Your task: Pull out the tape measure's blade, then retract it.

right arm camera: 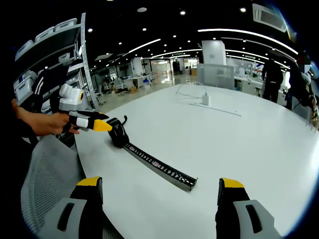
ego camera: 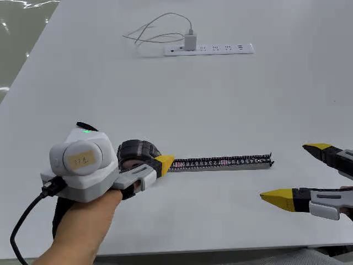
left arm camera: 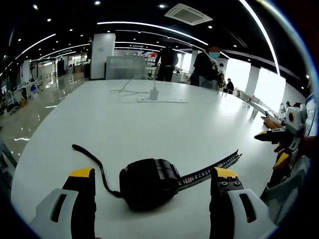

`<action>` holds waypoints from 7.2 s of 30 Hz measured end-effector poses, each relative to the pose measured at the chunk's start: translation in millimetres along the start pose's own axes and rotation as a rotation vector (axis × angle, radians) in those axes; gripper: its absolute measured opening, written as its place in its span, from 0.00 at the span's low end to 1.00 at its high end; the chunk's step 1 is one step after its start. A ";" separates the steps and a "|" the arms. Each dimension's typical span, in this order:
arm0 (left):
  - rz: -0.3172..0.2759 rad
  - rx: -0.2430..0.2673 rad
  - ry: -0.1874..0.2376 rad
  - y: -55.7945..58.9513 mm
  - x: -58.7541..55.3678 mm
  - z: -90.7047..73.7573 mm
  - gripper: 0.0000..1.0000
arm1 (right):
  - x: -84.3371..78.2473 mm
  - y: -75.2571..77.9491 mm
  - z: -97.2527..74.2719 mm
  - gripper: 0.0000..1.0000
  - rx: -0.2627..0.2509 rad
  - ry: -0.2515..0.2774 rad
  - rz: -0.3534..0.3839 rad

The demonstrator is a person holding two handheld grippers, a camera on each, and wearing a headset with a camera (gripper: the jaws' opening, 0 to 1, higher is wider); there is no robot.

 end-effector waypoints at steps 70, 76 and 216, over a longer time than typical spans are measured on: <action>-0.177 0.102 -0.023 -2.1 -22.4 35.4 0.64 | -10.0 36.4 26.4 0.70 0.048 -0.126 -0.117; -0.179 0.103 -0.022 -2.0 -22.4 35.8 0.64 | -10.5 46.2 31.8 0.60 0.071 -0.169 -0.191; -0.182 0.109 -0.014 -2.2 -23.8 32.8 0.58 | -3.5 62.6 88.7 0.07 0.426 -0.215 -0.612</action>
Point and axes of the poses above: the centre of the closed fingertips' face, and the gripper's own axes: z roughly forward along the fingers, y roughly to its right, x roughly out of its top, the point moved 8 cm from there along -z, roughly backward along the fingers, and after that the axes turned 4 degrees about -y, right-handed, at the moved point
